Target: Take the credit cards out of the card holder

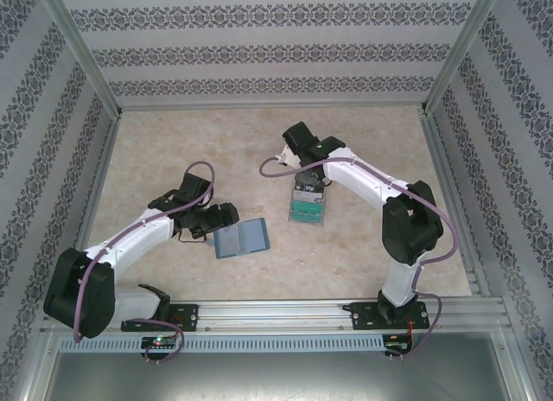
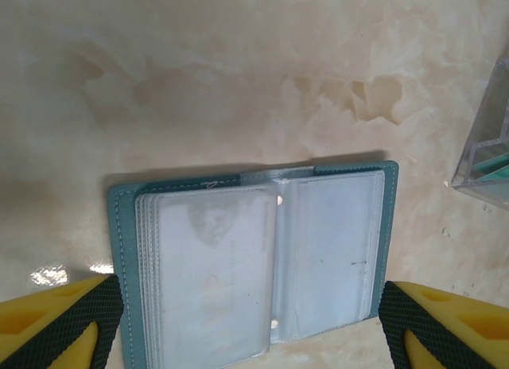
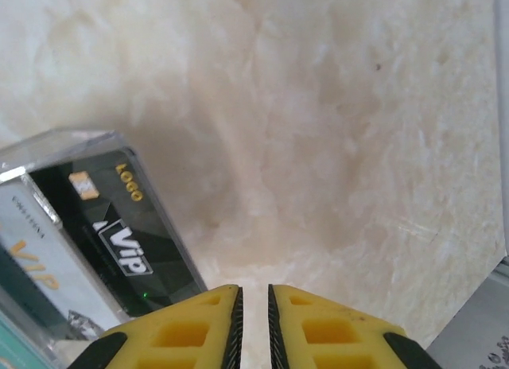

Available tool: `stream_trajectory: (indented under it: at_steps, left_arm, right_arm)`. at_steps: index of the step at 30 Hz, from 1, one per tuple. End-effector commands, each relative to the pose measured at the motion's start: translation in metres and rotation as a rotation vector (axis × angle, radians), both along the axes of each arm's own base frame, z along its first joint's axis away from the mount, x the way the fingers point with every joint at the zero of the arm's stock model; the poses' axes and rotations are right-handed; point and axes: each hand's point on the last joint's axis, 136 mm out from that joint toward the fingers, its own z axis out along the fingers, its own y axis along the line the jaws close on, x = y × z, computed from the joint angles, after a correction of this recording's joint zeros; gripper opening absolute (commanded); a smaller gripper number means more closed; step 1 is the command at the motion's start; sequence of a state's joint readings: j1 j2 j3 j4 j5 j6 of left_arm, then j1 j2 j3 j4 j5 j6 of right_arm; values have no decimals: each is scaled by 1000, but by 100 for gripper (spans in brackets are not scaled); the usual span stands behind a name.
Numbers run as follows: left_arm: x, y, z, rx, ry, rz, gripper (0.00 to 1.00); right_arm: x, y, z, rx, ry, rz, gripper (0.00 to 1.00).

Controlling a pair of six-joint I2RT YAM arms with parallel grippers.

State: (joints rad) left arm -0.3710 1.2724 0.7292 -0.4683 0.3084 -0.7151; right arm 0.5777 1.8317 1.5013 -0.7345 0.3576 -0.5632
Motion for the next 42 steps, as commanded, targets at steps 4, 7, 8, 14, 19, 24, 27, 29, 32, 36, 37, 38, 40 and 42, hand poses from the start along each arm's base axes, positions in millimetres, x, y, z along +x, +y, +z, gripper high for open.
stream_trajectory:
  at_steps: [4,7,8,14,19,24,27,29,32,36,37,38,40,42]
  left_arm:
    - [-8,5,-3,-6,12,24,76]
    - [-12,5,-4,-15,20,28,69]
    - [-13,5,-5,-16,23,31,67]
    - [-22,7,-7,-27,41,47,63]
    - [-27,6,-11,-36,60,50,64]
    - [-29,2,-12,-58,68,44,64]
    - [-30,0,-13,-64,68,37,62]
    - [-30,-2,-13,-69,67,34,61]
    - [-30,-4,-12,-75,63,28,58]
    - [-30,-8,-12,-89,57,13,53]
    - [-30,-10,-13,-94,59,9,52]
    - [-31,-11,-13,-96,59,4,51]
    - [-31,-14,-14,-100,60,-5,50]
    - [-32,-15,-17,-98,67,-12,49]
  right_arm:
    - [-9,31,42,309,-26,-147,6]
    - [-21,51,48,486,19,-244,0]
    - [-26,58,48,521,26,-269,0]
    - [-64,86,32,656,211,-487,0]
    - [-98,112,1,761,448,-633,0]
    - [-123,124,-30,737,521,-715,0]
    - [-135,133,-44,710,554,-719,0]
    - [-140,138,-53,685,566,-725,0]
    - [-147,144,-68,667,596,-744,0]
    - [-154,149,-86,629,614,-748,0]
    - [-156,150,-91,619,620,-752,0]
    - [-157,149,-95,609,621,-757,0]
    - [-158,147,-102,595,622,-766,0]
    - [-158,145,-105,586,618,-771,0]
